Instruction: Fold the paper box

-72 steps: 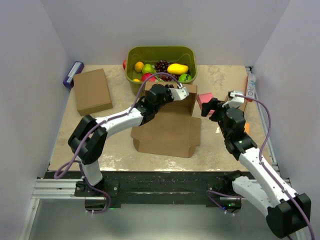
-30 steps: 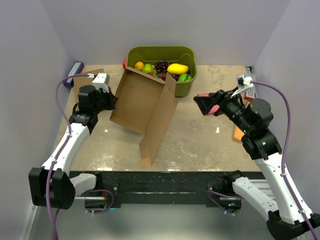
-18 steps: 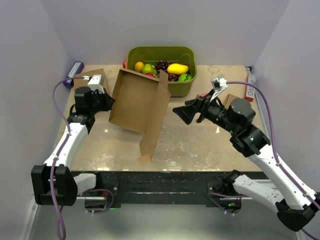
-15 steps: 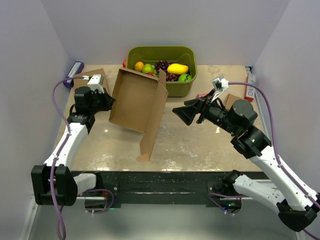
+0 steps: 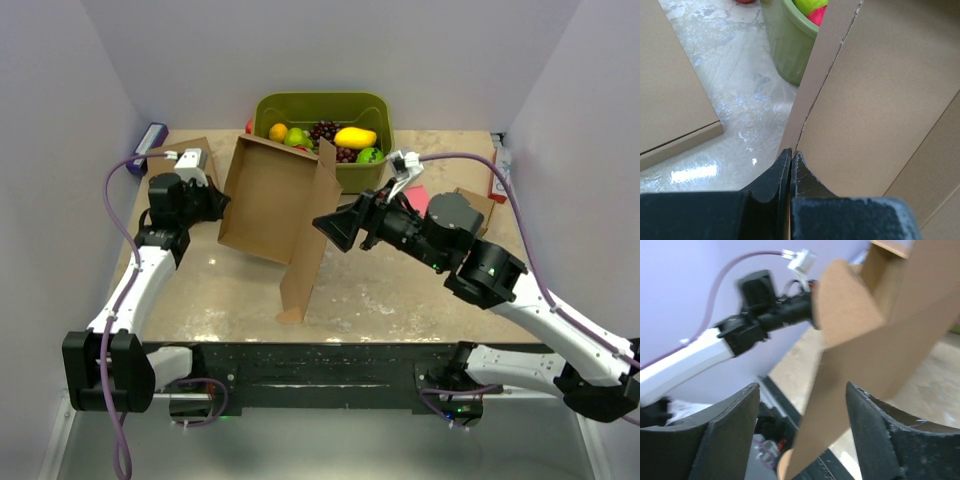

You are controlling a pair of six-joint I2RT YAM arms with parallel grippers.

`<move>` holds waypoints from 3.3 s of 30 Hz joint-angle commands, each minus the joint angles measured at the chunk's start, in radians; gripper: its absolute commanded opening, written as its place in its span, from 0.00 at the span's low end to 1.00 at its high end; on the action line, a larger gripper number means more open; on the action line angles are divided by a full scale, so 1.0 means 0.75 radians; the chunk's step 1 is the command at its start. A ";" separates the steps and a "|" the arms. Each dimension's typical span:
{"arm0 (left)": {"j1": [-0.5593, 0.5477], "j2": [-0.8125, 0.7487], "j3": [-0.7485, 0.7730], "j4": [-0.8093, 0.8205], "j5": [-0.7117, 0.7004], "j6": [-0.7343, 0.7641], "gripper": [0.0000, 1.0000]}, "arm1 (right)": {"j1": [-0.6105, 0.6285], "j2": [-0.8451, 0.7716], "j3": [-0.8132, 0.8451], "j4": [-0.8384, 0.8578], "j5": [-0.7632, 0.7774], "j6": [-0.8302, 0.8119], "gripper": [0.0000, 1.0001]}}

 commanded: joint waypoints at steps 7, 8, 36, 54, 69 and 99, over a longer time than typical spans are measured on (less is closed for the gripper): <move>0.010 -0.102 -0.029 0.071 0.038 -0.025 0.00 | 0.050 0.164 0.162 -0.356 0.465 0.001 0.35; 0.010 -0.112 -0.043 0.071 0.042 -0.022 0.00 | 0.052 0.162 0.162 -0.356 0.473 -0.011 0.31; -0.147 -0.280 0.216 0.286 0.676 0.399 0.90 | -0.230 0.601 0.958 -0.937 -0.174 -1.058 0.00; -0.251 -0.028 0.454 0.304 0.852 0.585 1.00 | -0.341 0.780 1.150 -1.098 -0.457 -1.284 0.00; -0.284 0.135 0.468 0.300 1.081 0.499 0.41 | -0.380 0.845 1.119 -1.115 -0.533 -1.368 0.00; -0.274 -0.051 -0.321 1.195 0.269 0.027 0.00 | -0.608 0.485 0.604 -0.362 0.154 -0.671 0.99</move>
